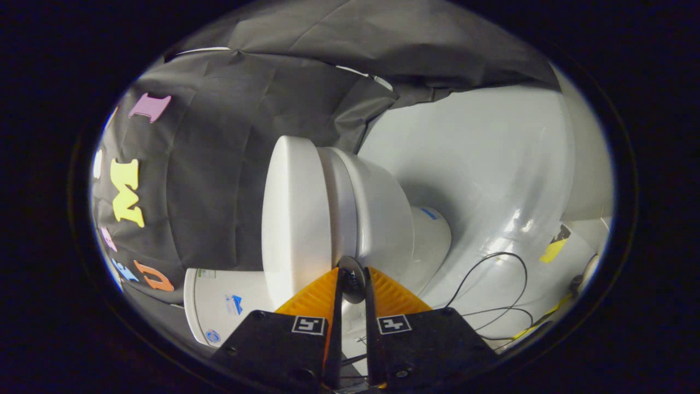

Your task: Open the toilet lid.

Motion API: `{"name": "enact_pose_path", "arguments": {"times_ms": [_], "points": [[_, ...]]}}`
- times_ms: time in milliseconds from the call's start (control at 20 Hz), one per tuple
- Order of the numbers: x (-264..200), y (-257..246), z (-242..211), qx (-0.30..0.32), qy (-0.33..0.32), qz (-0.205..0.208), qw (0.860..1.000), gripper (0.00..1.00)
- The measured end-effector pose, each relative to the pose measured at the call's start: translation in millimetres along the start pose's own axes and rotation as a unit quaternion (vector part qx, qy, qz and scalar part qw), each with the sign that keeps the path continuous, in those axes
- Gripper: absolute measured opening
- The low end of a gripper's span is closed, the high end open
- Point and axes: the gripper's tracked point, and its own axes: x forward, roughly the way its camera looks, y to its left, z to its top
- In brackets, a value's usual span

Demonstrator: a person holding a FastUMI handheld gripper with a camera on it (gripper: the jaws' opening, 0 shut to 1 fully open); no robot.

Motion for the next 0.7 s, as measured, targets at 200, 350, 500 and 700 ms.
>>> {"name": "enact_pose_path", "arguments": {"times_ms": [200,350,500,700], "points": [[0,5,-2,0.001,0.004,0.002,1.0,0.21],[-1,7,-4,-0.006,0.004,0.003,1.0,0.19],[-3,9,-6,-0.026,0.005,-0.007,1.0,0.16],[-5,12,-7,-0.079,-0.002,-0.022,0.997,0.16]]}}
